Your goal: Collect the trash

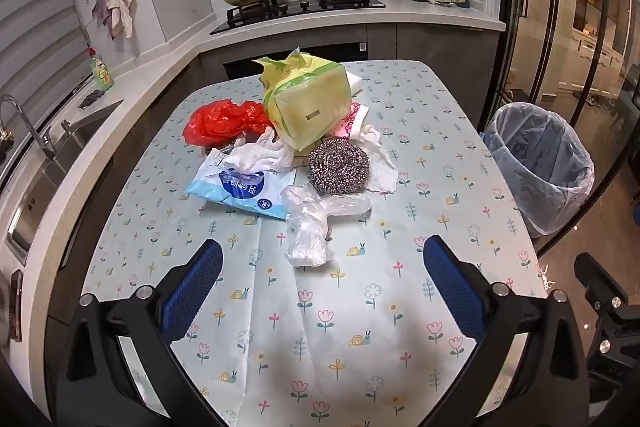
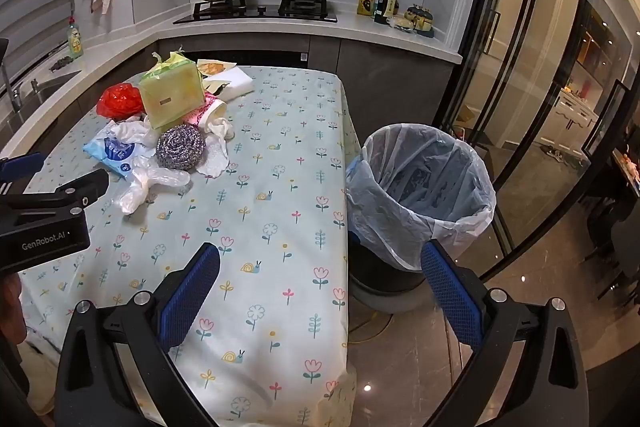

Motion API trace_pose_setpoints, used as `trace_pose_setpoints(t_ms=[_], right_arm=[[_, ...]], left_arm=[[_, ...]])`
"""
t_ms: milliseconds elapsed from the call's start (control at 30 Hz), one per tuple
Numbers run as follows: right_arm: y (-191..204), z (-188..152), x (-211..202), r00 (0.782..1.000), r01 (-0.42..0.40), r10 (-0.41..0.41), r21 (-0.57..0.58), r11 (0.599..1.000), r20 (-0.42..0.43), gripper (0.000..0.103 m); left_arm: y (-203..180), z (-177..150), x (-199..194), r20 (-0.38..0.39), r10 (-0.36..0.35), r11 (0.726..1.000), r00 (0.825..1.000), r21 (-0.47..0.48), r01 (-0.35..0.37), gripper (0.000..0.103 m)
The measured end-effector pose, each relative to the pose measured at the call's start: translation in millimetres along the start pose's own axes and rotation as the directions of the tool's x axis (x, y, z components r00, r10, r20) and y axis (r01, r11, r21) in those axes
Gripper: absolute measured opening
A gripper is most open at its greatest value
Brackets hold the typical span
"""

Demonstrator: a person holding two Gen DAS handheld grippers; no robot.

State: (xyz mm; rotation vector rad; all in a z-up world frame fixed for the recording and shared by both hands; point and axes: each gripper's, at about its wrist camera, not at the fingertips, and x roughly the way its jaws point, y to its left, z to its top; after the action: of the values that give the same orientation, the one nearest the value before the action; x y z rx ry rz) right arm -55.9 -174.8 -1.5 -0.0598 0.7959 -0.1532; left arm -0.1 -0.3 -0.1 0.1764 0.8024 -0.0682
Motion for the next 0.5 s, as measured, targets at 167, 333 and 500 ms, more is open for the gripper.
trace_pose_setpoints(t_ms=[167,333,500], right_arm=[[-0.5,0.1,0.3,1.000,0.000,0.000,0.003,1.000,-0.002,0.096],[0.0,0.3,-1.2,1.000,-0.001,0.001,0.001,1.000,-0.001,0.096],[-0.5,0.3,1.1,1.000,0.001,-0.001,0.001,1.000,0.000,0.096]], left_arm=[[-0.8,0.5,1.3,-0.013,-0.004,1.000,1.000,-0.003,0.004,0.096],[2.6,-1.9,3.5,-0.010,0.000,1.000,1.000,-0.010,0.000,0.096],[4.0,-3.1,4.2,-0.010,0.000,1.000,1.000,-0.008,0.000,0.096]])
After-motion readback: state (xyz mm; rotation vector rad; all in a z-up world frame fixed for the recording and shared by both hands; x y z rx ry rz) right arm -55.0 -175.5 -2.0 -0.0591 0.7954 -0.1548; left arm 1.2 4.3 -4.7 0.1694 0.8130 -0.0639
